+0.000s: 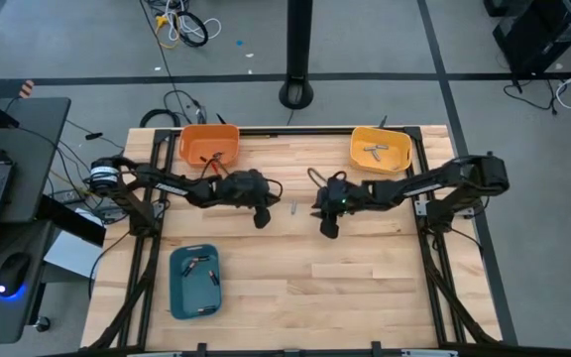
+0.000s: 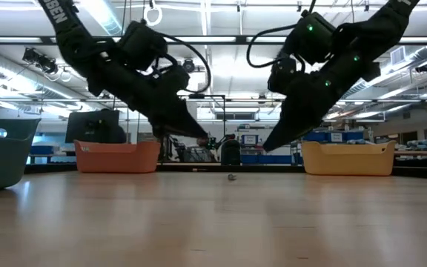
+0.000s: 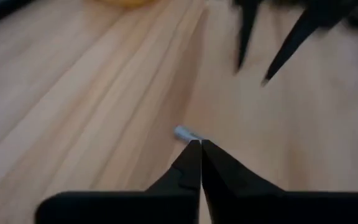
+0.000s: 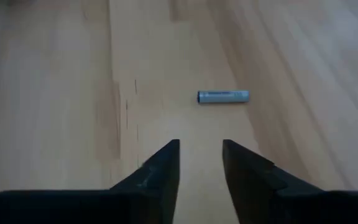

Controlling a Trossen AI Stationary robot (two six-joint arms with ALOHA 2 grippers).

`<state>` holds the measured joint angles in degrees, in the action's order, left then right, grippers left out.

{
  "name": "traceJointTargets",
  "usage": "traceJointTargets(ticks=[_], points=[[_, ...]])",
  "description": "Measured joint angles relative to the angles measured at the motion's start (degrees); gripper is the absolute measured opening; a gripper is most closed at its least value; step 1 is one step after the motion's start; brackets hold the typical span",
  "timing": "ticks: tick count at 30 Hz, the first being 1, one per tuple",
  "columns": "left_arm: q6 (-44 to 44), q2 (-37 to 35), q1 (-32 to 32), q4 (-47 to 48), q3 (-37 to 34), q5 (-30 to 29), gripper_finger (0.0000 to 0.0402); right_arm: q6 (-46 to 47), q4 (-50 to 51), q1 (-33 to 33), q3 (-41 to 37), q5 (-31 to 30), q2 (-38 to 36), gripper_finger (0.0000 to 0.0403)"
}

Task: Sort batteries
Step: Put the small gray battery into the yellow bin

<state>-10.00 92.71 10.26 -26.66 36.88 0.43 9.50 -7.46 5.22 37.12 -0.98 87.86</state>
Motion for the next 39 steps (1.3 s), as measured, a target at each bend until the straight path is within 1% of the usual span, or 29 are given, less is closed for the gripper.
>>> traceJointTargets(ticks=[1,3,8,12,15,18,20,22,26,35,39], points=[[-0.5,0.0,-0.3,-2.9,-0.9,0.2,0.0012,0.3,0.0,-0.6,0.0,-0.9,0.6,0.014],[-1.1,0.0,-0.9,-7.0,-2.3,0.3,0.0008,1.4,0.5,-1.4,0.0,-2.4,1.2,0.0165],[-1.0,0.0,-2.6,-13.5,-4.4,0.2,0.0026,3.8,1.7,-2.6,0.0,-4.1,1.0,0.0235],[-0.9,0.0,-3.6,-13.9,-4.5,0.0,0.0026,1.4,3.0,-4.0,0.0,-4.4,1.0,0.0283],[-0.8,0.0,-4.1,-14.2,-4.5,-0.6,0.0024,0.4,3.2,-4.6,-1.0,-8.4,1.1,0.031],[-0.6,0.0,-4.5,-14.2,-4.5,-0.7,0.0023,-1.3,-1.4,-4.6,-3.5,-10.6,1.1,0.0329],[-0.2,0.0,-4.5,-14.2,-4.5,-0.8,0.0023,-2.0,-6.7,-4.3,-5.6,-10.6,1.1,0.0339],[0.3,0.0,-4.5,-14.2,-4.5,-0.8,0.0023,-2.1,-10.7,-3.9,-7.7,-9.2,1.1,0.0347],[0.3,0.0,-4.5,-14.2,-4.5,-0.8,0.0023,-1.9,-14.9,-3.2,-10.9,-8.6,1.1,0.0352],[0.3,0.0,-4.5,-14.2,-4.5,-1.3,0.0023,-1.6,-19.8,-0.8,-15.3,-8.1,1.1,0.0339],[0.3,0.0,-4.5,-14.2,-4.5,-1.3,0.0023,-1.6,-19.9,-0.7,-16.1,-7.9,1.1,0.0336]])
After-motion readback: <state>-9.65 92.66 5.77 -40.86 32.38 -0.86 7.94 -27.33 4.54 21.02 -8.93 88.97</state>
